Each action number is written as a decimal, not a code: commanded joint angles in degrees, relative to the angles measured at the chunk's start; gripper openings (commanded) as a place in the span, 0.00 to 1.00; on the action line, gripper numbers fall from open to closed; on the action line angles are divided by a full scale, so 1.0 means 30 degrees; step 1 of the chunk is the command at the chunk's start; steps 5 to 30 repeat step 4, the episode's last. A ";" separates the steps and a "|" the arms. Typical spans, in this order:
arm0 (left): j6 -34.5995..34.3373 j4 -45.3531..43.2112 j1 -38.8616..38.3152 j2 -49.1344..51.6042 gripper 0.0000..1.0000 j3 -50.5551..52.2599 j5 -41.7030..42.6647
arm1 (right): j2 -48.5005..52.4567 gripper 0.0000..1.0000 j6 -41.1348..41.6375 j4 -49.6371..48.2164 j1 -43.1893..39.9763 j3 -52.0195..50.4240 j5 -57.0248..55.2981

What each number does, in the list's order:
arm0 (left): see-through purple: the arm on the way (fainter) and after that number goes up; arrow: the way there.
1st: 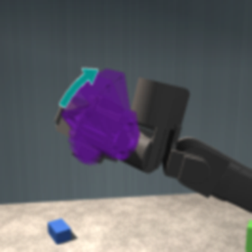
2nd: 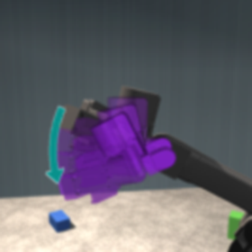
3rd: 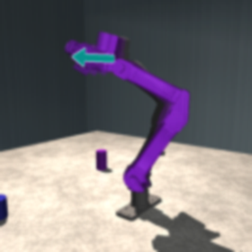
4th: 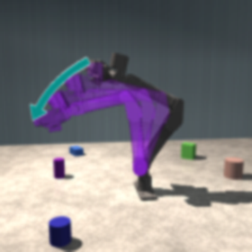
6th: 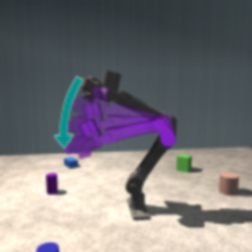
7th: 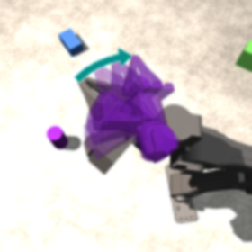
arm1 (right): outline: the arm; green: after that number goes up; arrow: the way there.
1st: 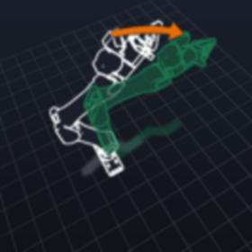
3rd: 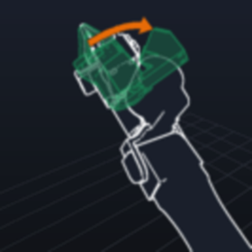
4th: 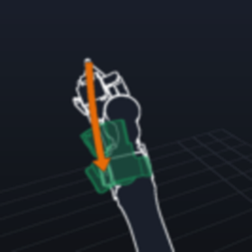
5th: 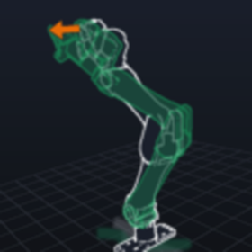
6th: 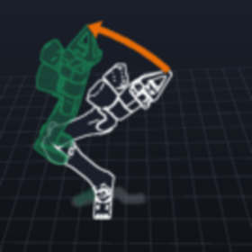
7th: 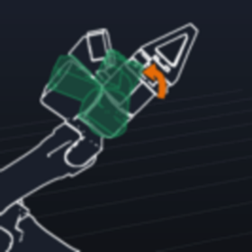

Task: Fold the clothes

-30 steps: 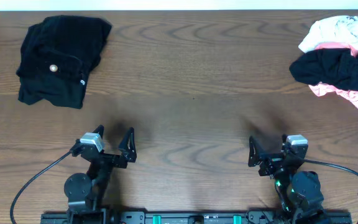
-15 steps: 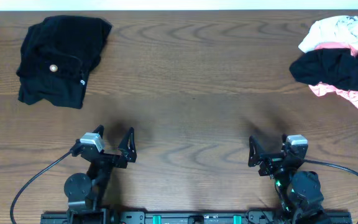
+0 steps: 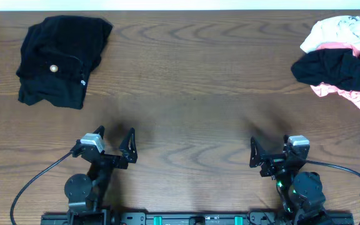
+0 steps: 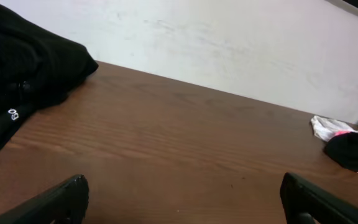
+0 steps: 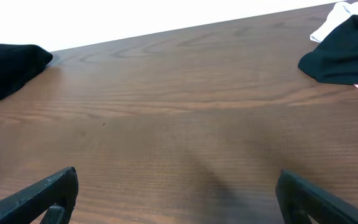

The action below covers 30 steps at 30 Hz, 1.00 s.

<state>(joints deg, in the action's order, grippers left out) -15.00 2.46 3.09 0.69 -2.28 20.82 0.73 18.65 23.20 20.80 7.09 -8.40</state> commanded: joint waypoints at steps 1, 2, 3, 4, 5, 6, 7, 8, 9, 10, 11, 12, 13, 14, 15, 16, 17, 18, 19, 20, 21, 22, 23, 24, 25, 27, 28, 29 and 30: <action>0.0109 0.0204 -0.0095 -0.0117 0.98 0.0568 0.0182 | -0.0131 0.99 -0.0160 -0.0036 -0.0233 -0.0095 0.0015; 0.0109 0.0204 -0.0095 -0.0117 0.98 0.0568 0.0182 | -0.0131 0.99 -0.0160 -0.0036 -0.0233 -0.0095 0.0022; 0.0109 0.0204 -0.0095 -0.0117 0.98 0.0568 0.0182 | -0.0131 0.99 -0.0153 -0.0036 -0.0233 -0.0095 0.0015; 0.0109 0.0204 -0.0095 -0.0117 0.98 0.0568 0.0182 | -0.0131 0.99 -0.0160 -0.0036 -0.0233 -0.0095 0.0022; 0.0109 0.0204 -0.0095 -0.0117 0.98 0.0568 0.0182 | -0.0131 0.99 -0.0160 -0.0036 -0.0233 -0.0095 0.0022; 0.0109 0.0204 -0.0095 -0.0117 0.98 0.0568 0.0182 | -0.0131 0.99 -0.0160 -0.0036 -0.0233 -0.0095 0.0022; 0.0109 0.0204 -0.0095 -0.0117 0.98 0.0568 0.0182 | -0.0131 0.99 -0.0160 -0.0036 -0.0233 -0.0095 0.0022; 0.0109 0.0204 -0.0095 -0.0117 0.98 0.0568 0.0182 | -0.0131 0.99 -0.0160 -0.0036 -0.0233 -0.0095 0.0022; 0.0109 0.0204 -0.0095 -0.0117 0.98 0.0568 0.0182 | -0.0131 0.99 -0.0160 -0.0036 -0.0233 -0.0095 0.0022; 0.0109 0.0204 -0.0095 -0.0117 0.98 0.0568 0.0182 | -0.0131 0.99 -0.0160 -0.0036 -0.0233 -0.0095 0.0022; 0.0109 0.0204 -0.0095 -0.0117 0.98 0.0568 0.0182 | -0.0131 0.99 -0.0160 -0.0036 -0.0233 -0.0095 0.0022; 0.0109 0.0204 -0.0095 -0.0117 0.98 0.0568 0.0182 | -0.0131 0.99 -0.0160 -0.0036 -0.0233 -0.0095 0.0022; 0.0109 0.0204 -0.0095 -0.0117 0.98 0.0568 0.0182 | -0.0131 0.99 -0.0160 -0.0036 -0.0233 -0.0095 0.0022; 0.0109 0.0204 -0.0095 -0.0117 0.98 0.0568 0.0182 | -0.0131 0.99 -0.0160 -0.0036 -0.0233 -0.0095 0.0022; 0.0109 0.0204 -0.0095 -0.0117 0.98 0.0568 0.0182 | -0.0131 0.99 -0.0160 -0.0036 -0.0233 -0.0095 0.0022; 0.0109 0.0204 -0.0095 -0.0117 0.98 0.0568 0.0182 | -0.0131 0.99 -0.0160 -0.0036 -0.0233 -0.0095 0.0022; 0.0109 0.0204 -0.0095 -0.0117 0.98 0.0568 0.0182 | -0.0131 0.99 -0.0160 -0.0036 -0.0233 -0.0095 0.0022; 0.0109 0.0204 -0.0095 -0.0117 0.98 0.0568 0.0182 | -0.0131 0.99 -0.0160 -0.0036 -0.0233 -0.0095 0.0022; 0.0109 0.0204 -0.0095 -0.0117 0.98 0.0568 0.0182 | -0.0131 0.99 -0.0160 -0.0036 -0.0233 -0.0095 0.0022; 0.0109 0.0204 -0.0095 -0.0117 0.98 0.0568 0.0182 | -0.0131 0.99 -0.0160 -0.0036 -0.0233 -0.0095 0.0022; 0.0109 0.0204 -0.0095 -0.0117 0.98 0.0568 0.0182 | -0.0131 0.99 -0.0160 -0.0036 -0.0233 -0.0095 0.0022; 0.0109 0.0204 -0.0095 -0.0117 0.98 0.0568 0.0182 | -0.0131 0.99 -0.0160 -0.0036 -0.0233 -0.0095 0.0022; 0.0109 0.0204 -0.0095 -0.0117 0.98 0.0568 0.0182 | -0.0131 0.99 -0.0160 -0.0036 -0.0233 -0.0095 0.0022; 0.0109 0.0204 -0.0095 -0.0117 0.98 0.0568 0.0182 | -0.0131 0.99 -0.0160 -0.0036 -0.0233 -0.0095 0.0022; 0.0109 0.0204 -0.0095 -0.0117 0.98 0.0568 0.0182 | -0.0131 0.99 -0.0160 -0.0036 -0.0233 -0.0095 0.0022; 0.0109 0.0204 -0.0095 -0.0117 0.98 0.0568 0.0182 | -0.0131 0.99 -0.0160 -0.0036 -0.0233 -0.0095 0.0022; 0.0109 0.0204 -0.0095 -0.0117 0.98 0.0568 0.0182 | -0.0131 0.99 -0.0160 -0.0036 -0.0233 -0.0095 0.0022; 0.0109 0.0204 -0.0095 -0.0117 0.98 0.0568 0.0182 | -0.0131 0.99 -0.0160 -0.0036 -0.0233 -0.0095 0.0022; 0.0109 0.0204 -0.0095 -0.0117 0.98 0.0568 0.0182 | -0.0131 0.99 -0.0160 -0.0036 -0.0233 -0.0095 0.0022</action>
